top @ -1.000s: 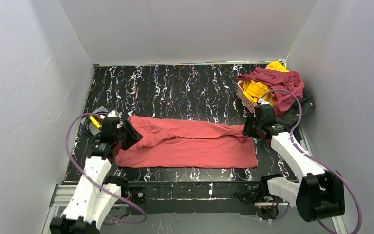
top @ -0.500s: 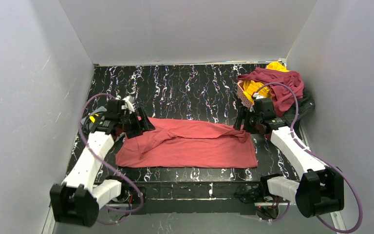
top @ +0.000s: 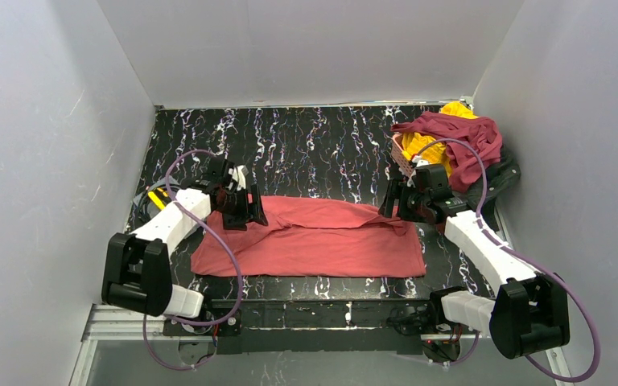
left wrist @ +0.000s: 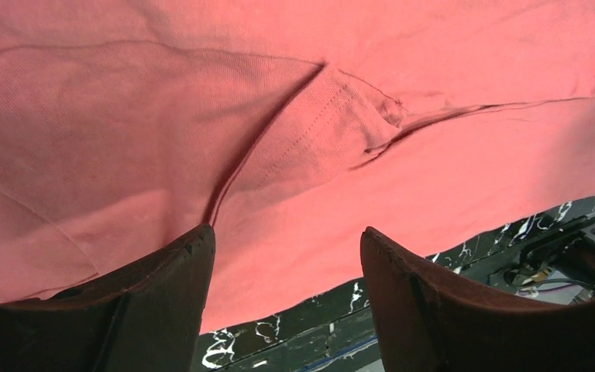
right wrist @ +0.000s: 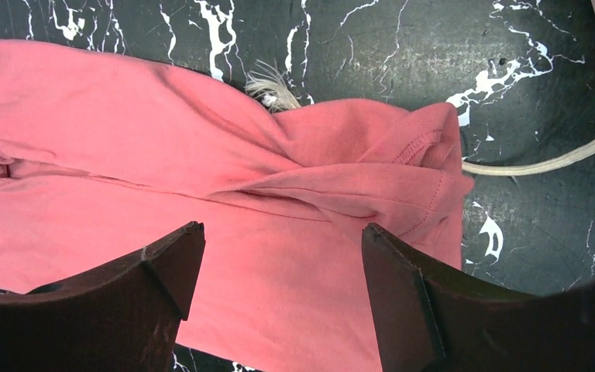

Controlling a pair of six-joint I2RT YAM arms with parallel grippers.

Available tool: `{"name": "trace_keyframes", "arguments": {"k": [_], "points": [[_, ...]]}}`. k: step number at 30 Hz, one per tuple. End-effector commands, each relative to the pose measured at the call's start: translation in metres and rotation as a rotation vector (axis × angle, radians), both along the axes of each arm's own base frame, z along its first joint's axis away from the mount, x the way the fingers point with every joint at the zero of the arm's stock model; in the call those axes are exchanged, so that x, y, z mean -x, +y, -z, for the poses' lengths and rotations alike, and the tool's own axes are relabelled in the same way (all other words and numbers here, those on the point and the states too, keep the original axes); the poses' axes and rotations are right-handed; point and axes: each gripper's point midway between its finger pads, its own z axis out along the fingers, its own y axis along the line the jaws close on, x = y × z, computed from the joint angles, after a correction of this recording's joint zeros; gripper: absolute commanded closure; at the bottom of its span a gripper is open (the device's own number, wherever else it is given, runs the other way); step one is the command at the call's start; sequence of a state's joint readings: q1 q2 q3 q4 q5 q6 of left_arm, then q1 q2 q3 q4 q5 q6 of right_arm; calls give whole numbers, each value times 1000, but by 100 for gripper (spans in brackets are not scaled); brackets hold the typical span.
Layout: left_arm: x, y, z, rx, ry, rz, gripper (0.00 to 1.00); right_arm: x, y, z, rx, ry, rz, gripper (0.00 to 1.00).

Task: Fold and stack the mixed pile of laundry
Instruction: Fold the T-shirt at the center of the board.

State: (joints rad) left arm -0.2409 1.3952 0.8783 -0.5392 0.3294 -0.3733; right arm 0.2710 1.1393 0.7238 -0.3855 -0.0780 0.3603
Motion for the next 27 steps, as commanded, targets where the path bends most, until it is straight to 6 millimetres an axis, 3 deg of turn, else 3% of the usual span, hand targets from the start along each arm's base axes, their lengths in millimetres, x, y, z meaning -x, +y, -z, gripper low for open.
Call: {"name": "trace_keyframes", "arguments": {"k": [1, 12, 21, 27], "points": [[-15, 1, -7, -38, -54, 55, 33, -5, 6, -9, -26, -46, -16, 18], [-5, -3, 12, -97, 30, 119, 33, 0, 2, -4, -5, -36, -16, 18], [3, -6, 16, -116, 46, 159, 33, 1, 0, -5, 2, -38, -15, 18], [18, -23, 18, -59, 72, 240, 33, 3, -2, -4, 16, -34, -15, 18]]}}
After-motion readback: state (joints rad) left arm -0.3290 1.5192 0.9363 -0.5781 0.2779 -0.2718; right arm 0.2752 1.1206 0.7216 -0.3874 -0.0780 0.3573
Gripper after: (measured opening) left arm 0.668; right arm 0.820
